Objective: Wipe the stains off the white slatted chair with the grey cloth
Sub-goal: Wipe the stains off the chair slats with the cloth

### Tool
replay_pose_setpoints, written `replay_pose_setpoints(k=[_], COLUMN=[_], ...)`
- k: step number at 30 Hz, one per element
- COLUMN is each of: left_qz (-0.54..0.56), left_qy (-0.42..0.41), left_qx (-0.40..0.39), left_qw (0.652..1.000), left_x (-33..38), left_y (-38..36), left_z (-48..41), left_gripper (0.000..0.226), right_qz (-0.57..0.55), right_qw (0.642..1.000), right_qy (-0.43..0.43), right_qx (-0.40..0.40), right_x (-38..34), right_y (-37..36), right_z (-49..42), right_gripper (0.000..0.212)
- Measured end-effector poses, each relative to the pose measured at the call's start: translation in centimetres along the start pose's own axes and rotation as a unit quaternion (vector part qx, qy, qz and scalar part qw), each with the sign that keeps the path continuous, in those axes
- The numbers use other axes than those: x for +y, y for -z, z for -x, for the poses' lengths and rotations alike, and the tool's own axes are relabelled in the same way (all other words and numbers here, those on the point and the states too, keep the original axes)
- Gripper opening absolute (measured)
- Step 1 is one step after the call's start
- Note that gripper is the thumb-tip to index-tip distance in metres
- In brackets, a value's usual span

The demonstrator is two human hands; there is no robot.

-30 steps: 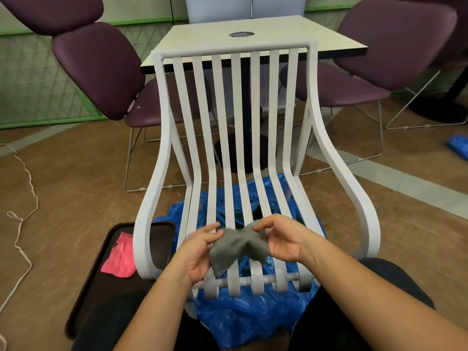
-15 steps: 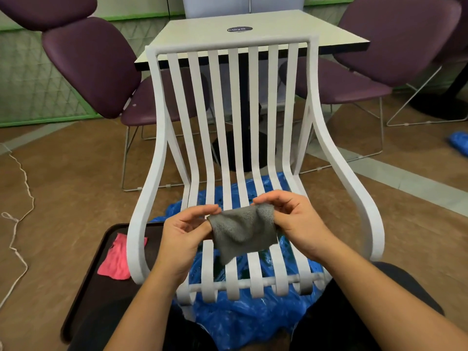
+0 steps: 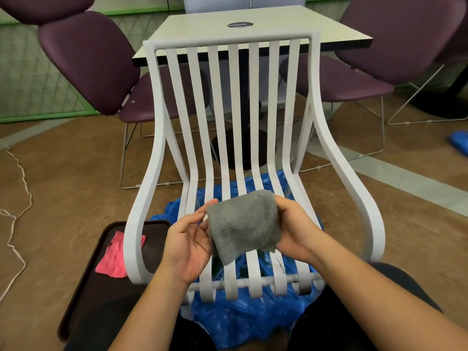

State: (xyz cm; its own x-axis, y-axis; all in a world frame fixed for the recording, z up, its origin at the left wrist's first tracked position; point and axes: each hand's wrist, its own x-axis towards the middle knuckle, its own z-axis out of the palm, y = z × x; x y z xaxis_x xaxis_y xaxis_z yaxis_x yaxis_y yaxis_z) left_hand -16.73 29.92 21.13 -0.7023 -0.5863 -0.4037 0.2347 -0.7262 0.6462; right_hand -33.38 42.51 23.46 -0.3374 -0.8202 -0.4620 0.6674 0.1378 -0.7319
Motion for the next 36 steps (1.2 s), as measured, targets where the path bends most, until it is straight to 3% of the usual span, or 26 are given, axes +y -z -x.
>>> replay_pose_setpoints(k=[4,8,10,13,18,21,24,29,33,36], left_qz=[0.053,0.028,0.027,0.083,0.042,0.007,0.057,0.065,-0.035,-0.107], left_qy=[0.058,0.084,0.111,0.145,0.077,0.096,0.127,0.073,0.020,-0.037], left_qx=[0.010,0.035,0.030,-0.020,-0.008,-0.006,-0.049,-0.034,-0.006,0.030], left_qw=[0.997,0.995,0.993,0.986,0.996,0.995,0.989,0.995,0.999,0.993], left_x=[-0.7,-2.0,-3.0,-3.8,-3.3,-2.0,-0.8,0.0,3.1,6.5], left_y=[0.2,-0.2,-0.8,-1.1,-0.7,-0.3,-0.3,-0.8,-0.7,1.4], left_z=[-0.4,-0.5,-0.2,0.0,-0.8,-0.9,-0.6,-0.5,-0.1,0.0], left_gripper=[0.056,0.065,0.078,0.092,0.060,0.060,0.077,0.054,0.033,0.031], right_qz=[-0.060,-0.069,-0.026,0.042,0.035,0.063,0.070,0.139,0.181,0.193], right_qw=[0.994,0.989,0.991,0.996,0.999,0.998,0.997,0.987,0.978,0.977], right_qy=[-0.088,-0.110,-0.097,-0.066,-0.014,0.013,0.025,0.067,0.102,0.092], right_qx=[-0.005,-0.067,-0.088,-0.053,-0.033,-0.018,-0.029,-0.036,0.001,-0.001], right_x=[0.8,0.5,0.7,1.4,1.0,0.6,0.1,-0.3,-0.7,-1.2], right_y=[0.1,0.2,0.1,-0.1,0.4,0.6,0.0,-2.7,-5.7,-8.6], right_z=[-0.7,-0.6,-0.5,-0.9,-1.5,-1.8,-1.9,-2.6,-4.2,-5.6], right_gripper=[0.048,0.062,0.057,0.038,0.031,0.029,0.028,0.024,0.024,0.024])
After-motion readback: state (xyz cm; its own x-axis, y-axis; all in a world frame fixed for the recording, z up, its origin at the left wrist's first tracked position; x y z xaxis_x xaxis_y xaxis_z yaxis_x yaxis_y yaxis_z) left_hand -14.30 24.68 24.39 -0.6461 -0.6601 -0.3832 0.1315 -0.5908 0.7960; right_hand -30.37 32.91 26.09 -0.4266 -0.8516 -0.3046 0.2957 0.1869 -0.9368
